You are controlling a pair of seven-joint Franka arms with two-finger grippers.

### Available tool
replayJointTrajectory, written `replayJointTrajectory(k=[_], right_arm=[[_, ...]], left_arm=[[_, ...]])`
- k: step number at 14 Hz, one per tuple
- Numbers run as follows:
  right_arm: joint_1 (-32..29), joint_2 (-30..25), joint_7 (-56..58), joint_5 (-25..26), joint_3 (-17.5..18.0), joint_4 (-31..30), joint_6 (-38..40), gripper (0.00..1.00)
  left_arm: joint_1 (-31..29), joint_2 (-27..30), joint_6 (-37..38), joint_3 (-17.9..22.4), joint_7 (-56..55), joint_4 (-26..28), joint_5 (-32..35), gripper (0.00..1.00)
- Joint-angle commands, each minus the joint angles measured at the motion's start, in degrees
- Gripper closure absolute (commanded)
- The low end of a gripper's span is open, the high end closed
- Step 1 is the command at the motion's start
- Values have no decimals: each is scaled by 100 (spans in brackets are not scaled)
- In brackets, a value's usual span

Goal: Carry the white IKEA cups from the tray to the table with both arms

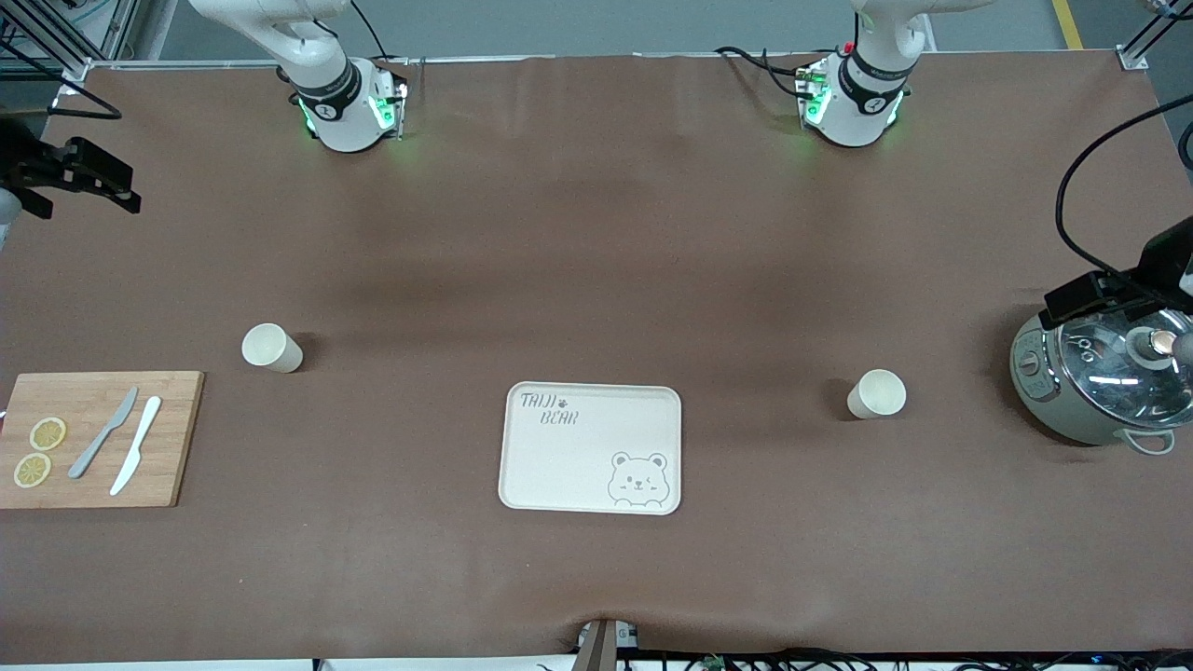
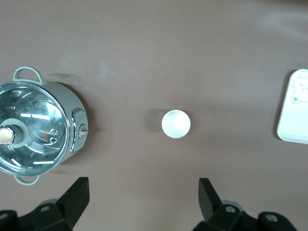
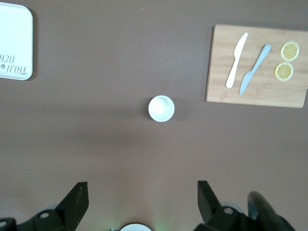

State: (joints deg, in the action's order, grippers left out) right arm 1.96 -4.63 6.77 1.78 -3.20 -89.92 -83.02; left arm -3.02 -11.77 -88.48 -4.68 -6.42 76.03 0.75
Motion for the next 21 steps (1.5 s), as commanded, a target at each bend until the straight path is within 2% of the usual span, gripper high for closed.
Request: replayJointTrajectory(k=[1, 5, 8, 11, 16, 21], right_arm=[[-99, -47, 237, 147, -5, 115, -47, 0], [-187, 6, 228, 138, -5, 168, -48, 0], [-204, -3, 219, 59, 3, 150, -56, 0], [-204, -3, 211, 68, -5, 150, -30, 0], [-213, -20, 140, 41, -5, 151, -39, 0], [-328, -11, 17, -196, -5, 150, -65, 0]], left_arm=[[-14, 140, 164, -191, 53, 26, 127, 0], [-5, 105, 173, -218, 36, 8, 110, 0], [-23, 376, 208, -192, 44, 34, 118, 0], [-40, 491, 665, -200, 62, 70, 31, 0], [-5, 386, 296, -200, 80, 26, 13, 0], [3, 324, 146, -165, 62, -1, -83, 0]])
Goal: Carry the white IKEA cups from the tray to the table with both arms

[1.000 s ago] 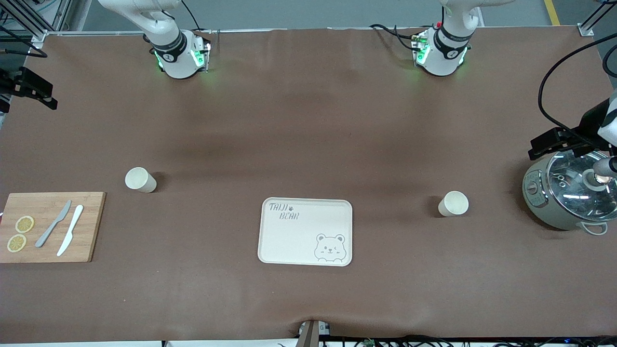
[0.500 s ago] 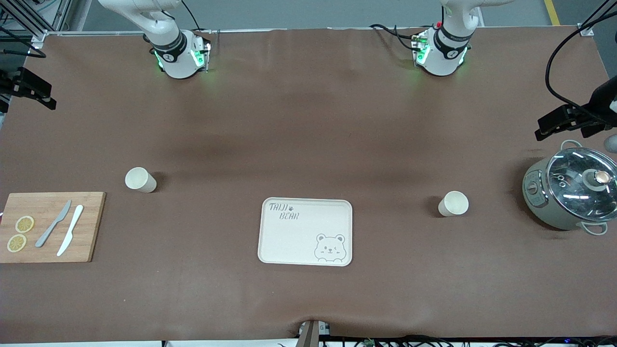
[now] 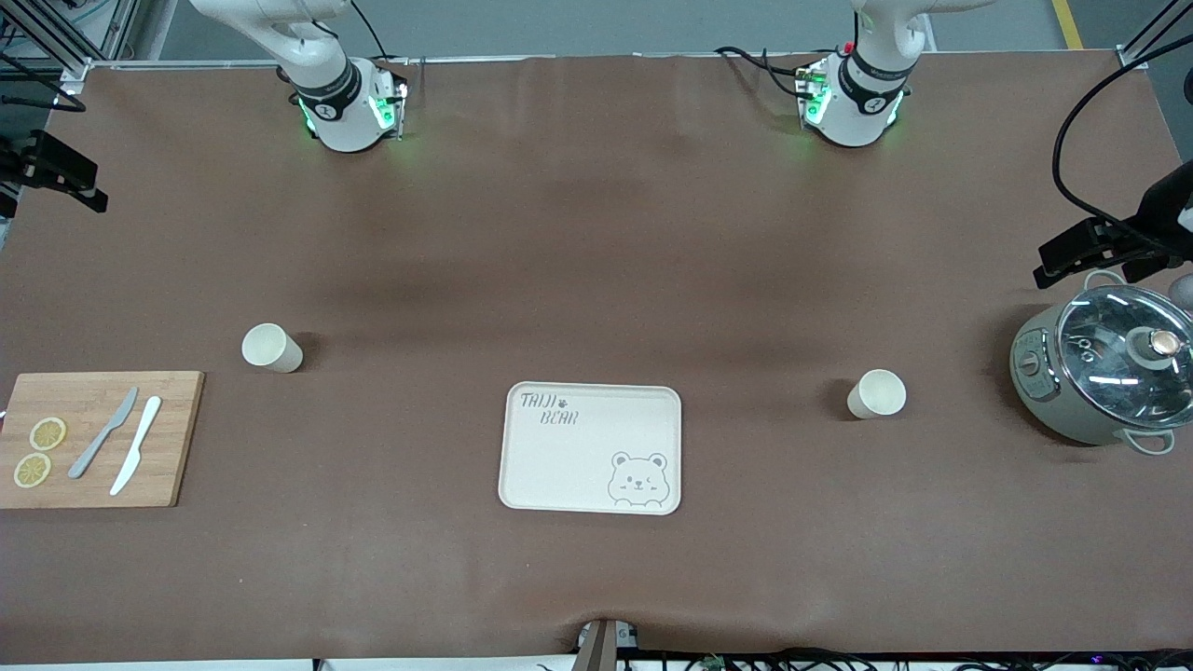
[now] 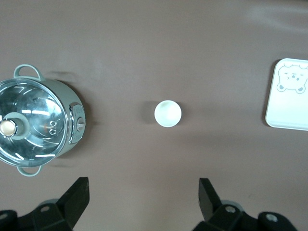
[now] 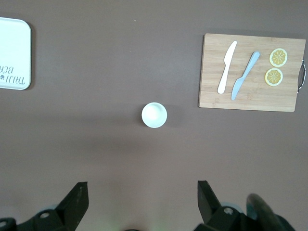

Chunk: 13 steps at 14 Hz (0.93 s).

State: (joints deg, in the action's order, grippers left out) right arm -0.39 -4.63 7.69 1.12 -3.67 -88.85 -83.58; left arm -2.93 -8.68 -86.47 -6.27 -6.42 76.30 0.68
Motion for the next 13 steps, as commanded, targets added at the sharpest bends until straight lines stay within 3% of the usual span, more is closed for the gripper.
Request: replayJointTrajectory(k=[1, 6, 10, 13], right_arm=[[-110, -11, -84, -130, 42, 43, -17, 0], [-102, -11, -418, -200, 42, 34, -9, 0], [-128, -11, -418, -235, 33, 34, 9, 0], [-119, -2, -409, -226, 42, 34, 18, 0]], left_arm=[[11, 85, -54, 38, 71, -11, -95, 0], [195, 709, -387, 56, 53, 796, -34, 0], [485, 1228, -414, 293, 62, 1430, -16, 0], [715, 1220, -414, 539, 62, 1396, 2, 0]])
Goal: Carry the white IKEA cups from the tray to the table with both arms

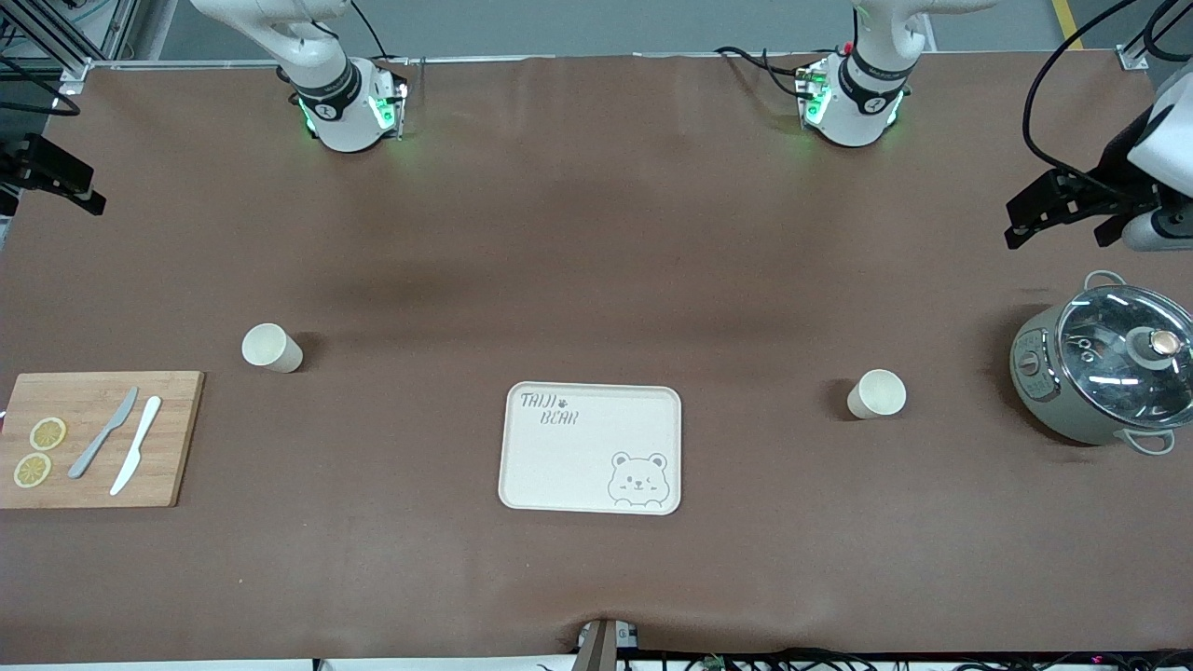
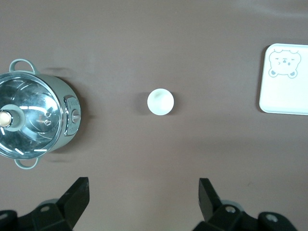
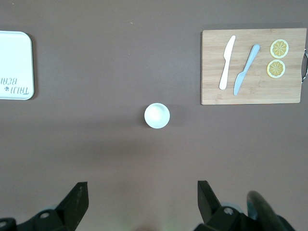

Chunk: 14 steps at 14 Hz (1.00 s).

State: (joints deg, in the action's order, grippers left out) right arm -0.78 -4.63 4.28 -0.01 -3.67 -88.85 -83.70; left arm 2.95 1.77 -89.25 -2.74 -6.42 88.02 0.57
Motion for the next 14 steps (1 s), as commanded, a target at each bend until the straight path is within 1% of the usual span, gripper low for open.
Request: replayJointTrajectory(k=[1, 6, 14], right_arm=[[-63, -2, -67, -105, 42, 43, -14, 0], [-81, 6, -67, -113, 51, 43, -23, 0], [-89, 15, -67, -113, 42, 52, -41, 0]], left_arm=[[110, 157, -136, 212, 71, 224, -5, 0], [66, -1, -127, 256, 71, 111, -75, 0], [83, -10, -101, 230, 71, 101, -75, 0]])
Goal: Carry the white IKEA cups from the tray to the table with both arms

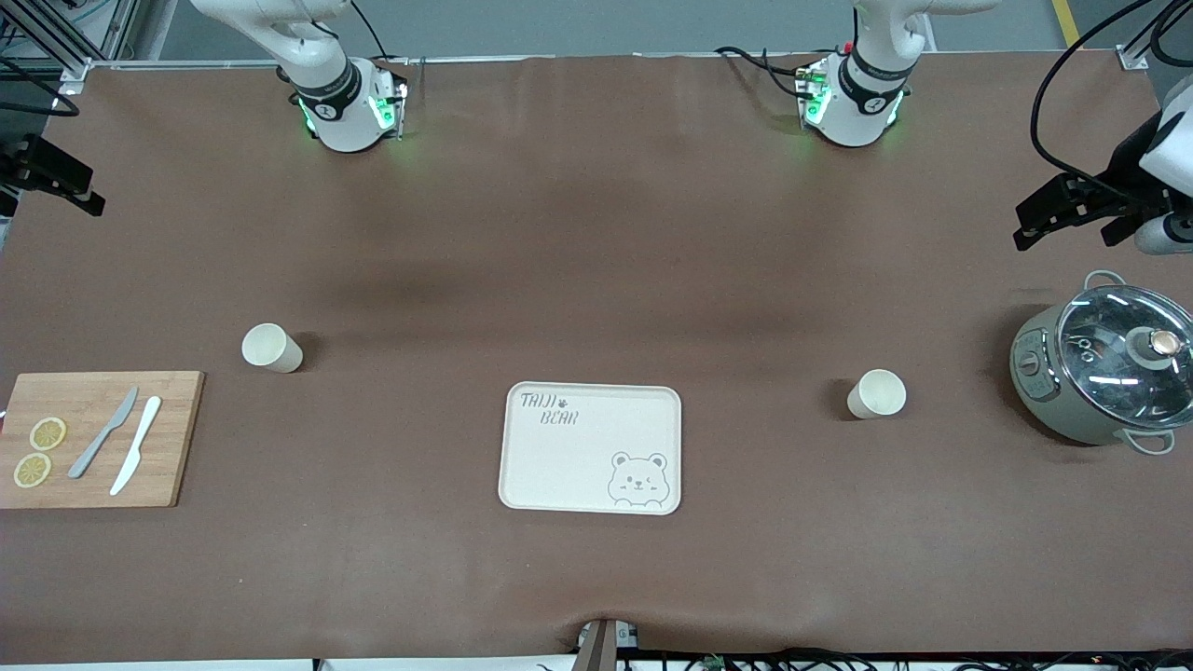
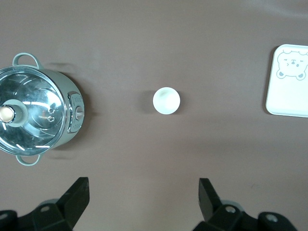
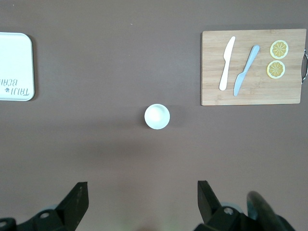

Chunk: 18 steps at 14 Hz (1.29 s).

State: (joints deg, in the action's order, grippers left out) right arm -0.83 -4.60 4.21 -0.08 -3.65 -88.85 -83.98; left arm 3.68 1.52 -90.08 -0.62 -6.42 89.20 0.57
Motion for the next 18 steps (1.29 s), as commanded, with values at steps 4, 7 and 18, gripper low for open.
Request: replayJointTrajectory(k=[4, 7, 18], right_arm=[[-92, 20, -60, -107, 39, 52, -14, 0], [-92, 21, -60, -107, 39, 52, -22, 0], [-66, 73, -60, -107, 39, 52, -154, 0]], left_arm=[[-17, 15, -19, 26, 62, -25, -206, 0], [80, 7, -27, 0, 62, -25, -93, 0], [19, -37, -36, -79, -26, -25, -92, 0]])
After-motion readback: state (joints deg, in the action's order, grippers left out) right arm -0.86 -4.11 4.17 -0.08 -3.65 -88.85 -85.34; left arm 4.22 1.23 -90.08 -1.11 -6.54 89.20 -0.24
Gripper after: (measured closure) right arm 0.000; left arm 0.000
